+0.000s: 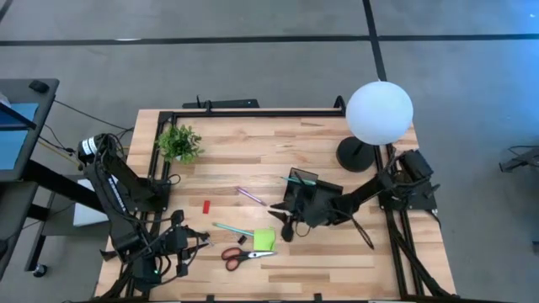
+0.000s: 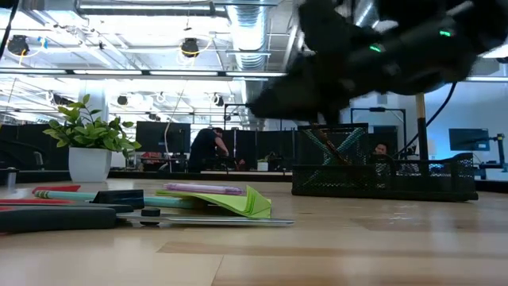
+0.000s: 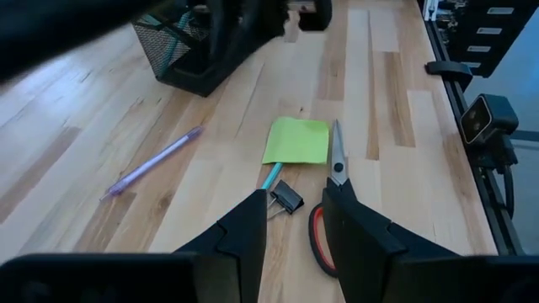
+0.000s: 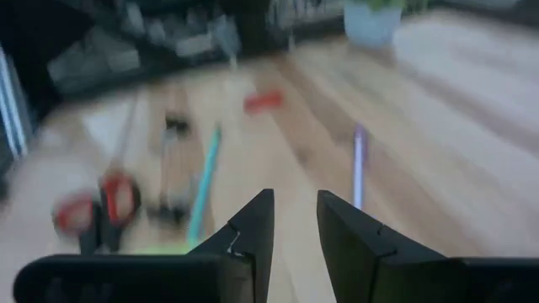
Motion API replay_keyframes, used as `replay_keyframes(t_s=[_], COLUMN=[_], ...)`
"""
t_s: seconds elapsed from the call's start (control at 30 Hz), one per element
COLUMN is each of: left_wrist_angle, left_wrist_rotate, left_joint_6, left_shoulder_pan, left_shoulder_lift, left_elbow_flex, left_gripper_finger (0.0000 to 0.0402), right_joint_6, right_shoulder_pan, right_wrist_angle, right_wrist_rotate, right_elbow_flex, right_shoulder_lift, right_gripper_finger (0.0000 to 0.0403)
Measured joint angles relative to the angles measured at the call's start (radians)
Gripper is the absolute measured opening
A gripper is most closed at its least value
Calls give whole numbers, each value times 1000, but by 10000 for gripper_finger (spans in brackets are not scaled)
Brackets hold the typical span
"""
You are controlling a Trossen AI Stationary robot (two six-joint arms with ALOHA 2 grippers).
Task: Pick and place office supplies into organizer
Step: Put the purple pen into the desk organizer
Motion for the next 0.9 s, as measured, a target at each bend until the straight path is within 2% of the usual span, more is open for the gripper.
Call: replay_keyframes(t_s=[0.27, 0.37, 0.5, 0.6, 0.7, 0.9], left_wrist_angle=[4, 1, 1, -1, -1, 0], left_wrist_rotate=[-6, -4, 1, 2, 6, 6], left_joint_6=[0, 4, 38, 40, 40, 39], left_shoulder_pan=[0, 0, 0, 0, 0, 0], left_shoulder_lift=[0, 0, 0, 0, 0, 0], left_elbow_flex=[0, 0, 0, 0, 0, 0], left_gripper_finger=[114, 114, 114, 114, 114, 114], right_joint_6=[53, 1, -129, -150, -82, -59], right_shoulder_pan=[-71, -104, -125, -139, -149, -116], right_wrist_angle=[22, 7, -28, -125, -195, -247], right_wrist_rotate=[-34, -130, -132, -133, -134, -105], right_elbow_flex=[107, 148, 204, 229, 249, 259], right_shoulder_lift=[181, 209, 206, 206, 206, 206], right_gripper_finger=[86, 88, 97, 116, 145, 204])
